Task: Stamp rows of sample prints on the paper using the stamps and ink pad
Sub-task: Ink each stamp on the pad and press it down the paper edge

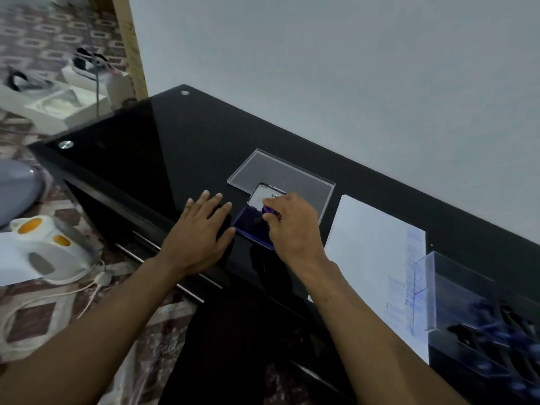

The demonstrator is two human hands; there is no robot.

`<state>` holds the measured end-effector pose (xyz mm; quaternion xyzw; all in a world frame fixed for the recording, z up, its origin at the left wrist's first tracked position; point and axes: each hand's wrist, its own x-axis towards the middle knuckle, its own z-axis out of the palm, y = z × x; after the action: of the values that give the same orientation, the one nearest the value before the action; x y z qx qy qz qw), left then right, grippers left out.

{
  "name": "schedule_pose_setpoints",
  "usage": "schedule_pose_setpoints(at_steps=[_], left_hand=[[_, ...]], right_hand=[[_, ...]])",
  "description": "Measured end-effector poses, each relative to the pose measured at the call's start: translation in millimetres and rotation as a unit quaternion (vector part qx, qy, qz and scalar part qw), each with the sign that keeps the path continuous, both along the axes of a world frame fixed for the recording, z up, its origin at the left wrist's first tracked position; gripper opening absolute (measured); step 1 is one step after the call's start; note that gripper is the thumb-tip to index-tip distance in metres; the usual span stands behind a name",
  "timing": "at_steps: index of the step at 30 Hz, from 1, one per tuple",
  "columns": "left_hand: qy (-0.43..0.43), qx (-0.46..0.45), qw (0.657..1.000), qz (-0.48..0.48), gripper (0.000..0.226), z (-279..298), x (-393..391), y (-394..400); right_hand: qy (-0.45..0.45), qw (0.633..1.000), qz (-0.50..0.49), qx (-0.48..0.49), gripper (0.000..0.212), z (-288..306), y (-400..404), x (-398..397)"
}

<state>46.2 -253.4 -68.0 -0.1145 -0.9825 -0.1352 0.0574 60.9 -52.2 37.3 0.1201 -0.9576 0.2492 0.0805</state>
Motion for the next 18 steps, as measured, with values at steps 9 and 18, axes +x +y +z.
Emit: schedule_pose_setpoints(at_steps=[9,18], left_hand=[[-0.009,-0.004,1.000,-0.004,0.075,-6,-5,4],[-0.010,-0.018,1.000,-0.002,0.077,-8,-6,5]], right_hand=[[-0.027,1.000,-0.006,0.015,0.023,-27,-5,-16],[-0.029,0.998,0.011,0.050,0.028,-14,-4,-11]])
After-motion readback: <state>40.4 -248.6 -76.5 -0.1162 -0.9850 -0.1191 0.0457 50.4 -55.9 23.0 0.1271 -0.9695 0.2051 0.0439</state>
